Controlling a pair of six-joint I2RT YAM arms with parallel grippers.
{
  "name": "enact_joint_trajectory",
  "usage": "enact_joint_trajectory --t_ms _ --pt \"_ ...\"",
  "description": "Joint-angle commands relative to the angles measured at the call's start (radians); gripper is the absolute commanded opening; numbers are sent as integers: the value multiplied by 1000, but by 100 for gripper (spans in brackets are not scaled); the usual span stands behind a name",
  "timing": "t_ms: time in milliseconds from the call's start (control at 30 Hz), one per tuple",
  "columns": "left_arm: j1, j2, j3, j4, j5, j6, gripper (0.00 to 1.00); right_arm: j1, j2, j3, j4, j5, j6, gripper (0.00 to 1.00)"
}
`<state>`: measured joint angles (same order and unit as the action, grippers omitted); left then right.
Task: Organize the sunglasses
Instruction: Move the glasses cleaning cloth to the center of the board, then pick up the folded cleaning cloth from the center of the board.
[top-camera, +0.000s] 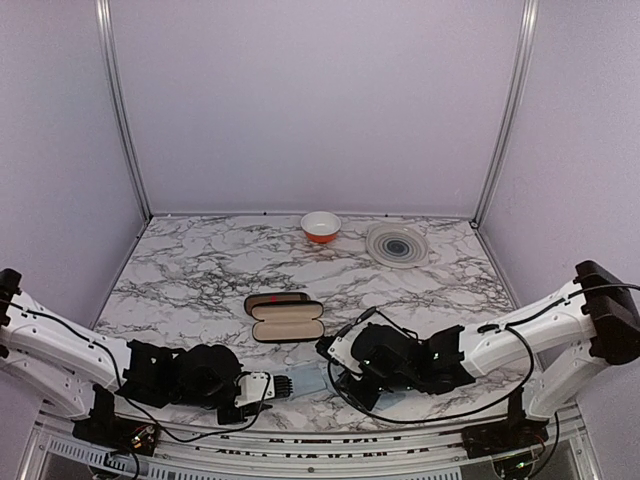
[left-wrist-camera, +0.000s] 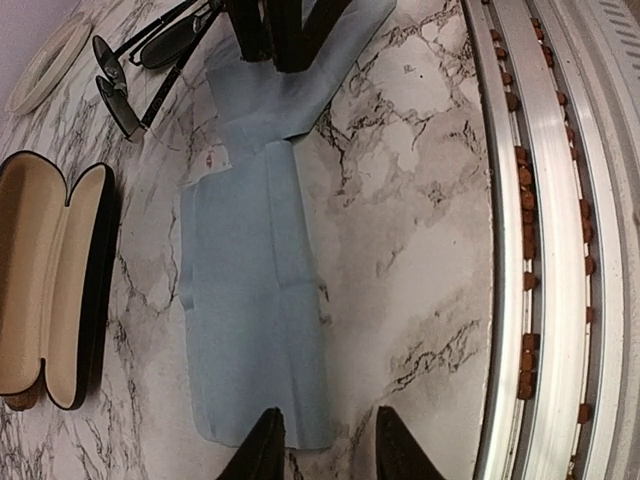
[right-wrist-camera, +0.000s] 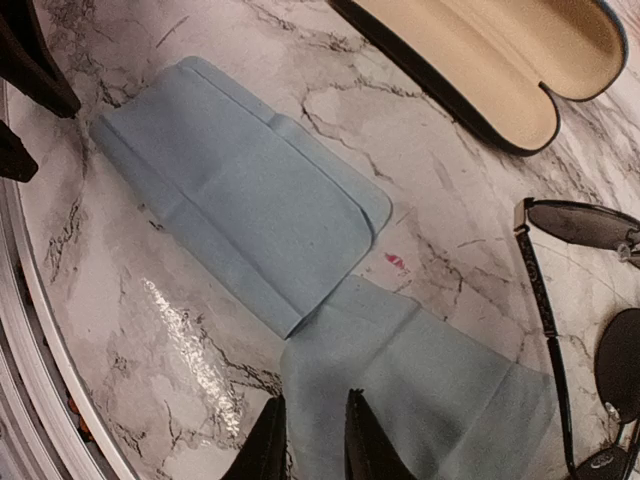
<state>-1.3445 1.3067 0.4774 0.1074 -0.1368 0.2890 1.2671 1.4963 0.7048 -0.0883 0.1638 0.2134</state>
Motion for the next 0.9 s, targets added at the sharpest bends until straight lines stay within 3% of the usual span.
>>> enact_joint_trajectory --t_ms 0,200,533,867 --pt "-24 50 60 -64 -33 -113 32 -21 71 40 60 -32 33 20" --pt "-30 65 79 -87 -68 -180 32 -76 87 -25 61 -35 78 18" --pt "-33 137 229 -344 -83 -352 33 -106 63 -137 14 -14 167 18" --pt "-51 126 213 -371 -70 -508 34 -110 -33 -134 -117 67 220 18"
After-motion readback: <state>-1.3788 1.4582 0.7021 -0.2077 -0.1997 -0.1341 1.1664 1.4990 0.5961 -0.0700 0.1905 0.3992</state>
